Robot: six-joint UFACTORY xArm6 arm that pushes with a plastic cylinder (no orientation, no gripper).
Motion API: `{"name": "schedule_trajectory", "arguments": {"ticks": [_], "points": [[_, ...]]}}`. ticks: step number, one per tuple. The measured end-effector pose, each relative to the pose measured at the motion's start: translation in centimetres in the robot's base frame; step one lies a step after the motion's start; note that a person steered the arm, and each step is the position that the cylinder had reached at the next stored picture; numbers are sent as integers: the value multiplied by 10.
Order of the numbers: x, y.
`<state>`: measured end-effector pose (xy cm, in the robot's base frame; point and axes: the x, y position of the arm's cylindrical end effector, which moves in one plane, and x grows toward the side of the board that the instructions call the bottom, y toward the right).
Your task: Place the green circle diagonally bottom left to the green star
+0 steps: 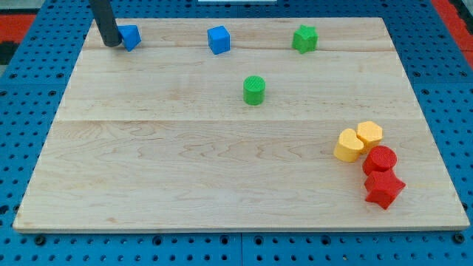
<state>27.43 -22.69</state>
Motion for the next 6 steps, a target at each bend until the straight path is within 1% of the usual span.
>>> {"name": "schedule_trajectory", "arguments": {"ticks": [1, 2, 3, 4, 5, 6], "points": [[70, 53], [103, 142], [172, 194], [166, 257], [140, 263], [118, 247]]}}
